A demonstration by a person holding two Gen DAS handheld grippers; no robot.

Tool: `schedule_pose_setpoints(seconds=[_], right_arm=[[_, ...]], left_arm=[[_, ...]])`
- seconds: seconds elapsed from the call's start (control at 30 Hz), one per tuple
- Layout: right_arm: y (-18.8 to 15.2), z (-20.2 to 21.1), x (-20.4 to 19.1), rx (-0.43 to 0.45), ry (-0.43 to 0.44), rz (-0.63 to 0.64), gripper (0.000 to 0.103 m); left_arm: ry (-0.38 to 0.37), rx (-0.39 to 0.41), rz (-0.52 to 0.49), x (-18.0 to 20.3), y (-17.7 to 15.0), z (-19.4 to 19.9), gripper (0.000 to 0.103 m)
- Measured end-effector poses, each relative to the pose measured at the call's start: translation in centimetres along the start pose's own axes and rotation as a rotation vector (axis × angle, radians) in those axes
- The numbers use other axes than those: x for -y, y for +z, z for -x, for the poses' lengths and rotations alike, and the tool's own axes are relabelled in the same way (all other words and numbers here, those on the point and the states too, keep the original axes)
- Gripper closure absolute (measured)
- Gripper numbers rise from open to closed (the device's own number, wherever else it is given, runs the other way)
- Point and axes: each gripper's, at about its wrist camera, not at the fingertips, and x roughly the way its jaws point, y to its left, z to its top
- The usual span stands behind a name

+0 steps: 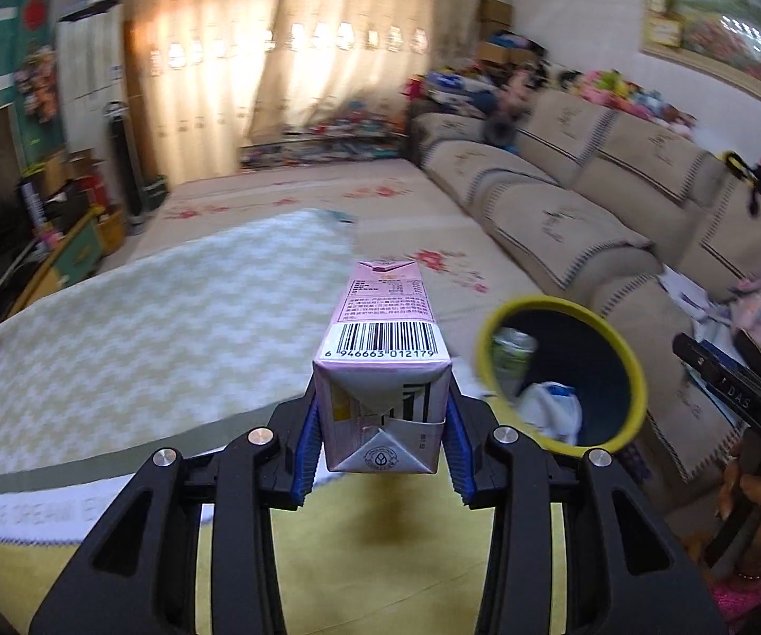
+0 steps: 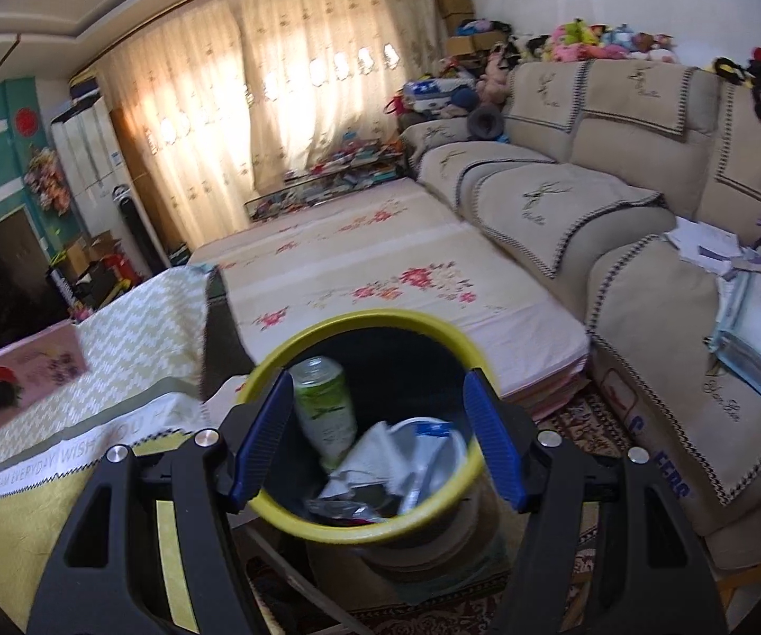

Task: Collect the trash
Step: 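Carry the juice box to the bin and drop it in with the left gripper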

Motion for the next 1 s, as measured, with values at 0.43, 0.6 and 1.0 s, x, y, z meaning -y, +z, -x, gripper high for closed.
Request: schedule_pose_setpoints(seconds=[0.43,0.6,1.0], right_arm=[[0.2,1.4,7.3,0.023,-0.077,-0.102,0.039],[0.1,1.2,7.7,0.014,-0.062,-0.105,0.039],[-0.8,2.2,2.6,-0.006,0.025,0.018,0.036]], left_arm=[[-0.164,-0.110,-0.227,15.6,2.4,-10.4,0.063],[-0.139,-0.155,-0.226,16.6,2.6,-14.6,0.051],[0.011,0.063,-0.101,5.3,-0.4,-0.5,0.005]])
